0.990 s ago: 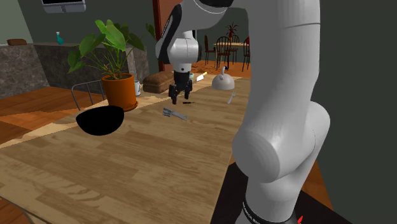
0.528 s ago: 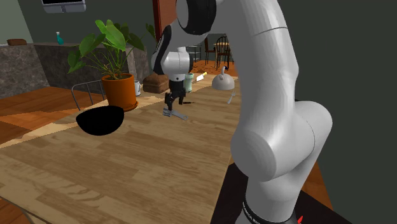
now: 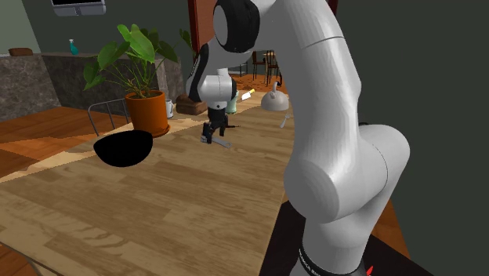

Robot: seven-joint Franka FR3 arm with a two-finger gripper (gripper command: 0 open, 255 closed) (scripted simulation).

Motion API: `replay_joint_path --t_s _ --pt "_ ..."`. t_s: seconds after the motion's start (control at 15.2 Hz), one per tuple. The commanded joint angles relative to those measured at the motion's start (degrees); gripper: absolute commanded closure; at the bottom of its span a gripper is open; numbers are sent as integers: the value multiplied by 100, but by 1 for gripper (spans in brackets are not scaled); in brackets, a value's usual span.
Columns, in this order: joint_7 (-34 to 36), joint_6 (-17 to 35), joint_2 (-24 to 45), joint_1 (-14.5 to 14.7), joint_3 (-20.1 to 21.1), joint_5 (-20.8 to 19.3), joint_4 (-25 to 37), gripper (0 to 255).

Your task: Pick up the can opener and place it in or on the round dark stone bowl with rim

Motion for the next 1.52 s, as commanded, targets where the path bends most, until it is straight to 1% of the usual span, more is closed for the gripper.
replay_joint_path --t_s 0.0,0.33,0.4,0.99,1.45 --pt "-2 14 21 -3 4 5 10 0" --pt "-2 13 20 -2 4 5 9 0" --pt "-2 13 20 -2 4 5 9 255" --pt "-2 14 21 -3 4 5 10 255" --pt "90 -364 -317 48 -74 -109 56 255"
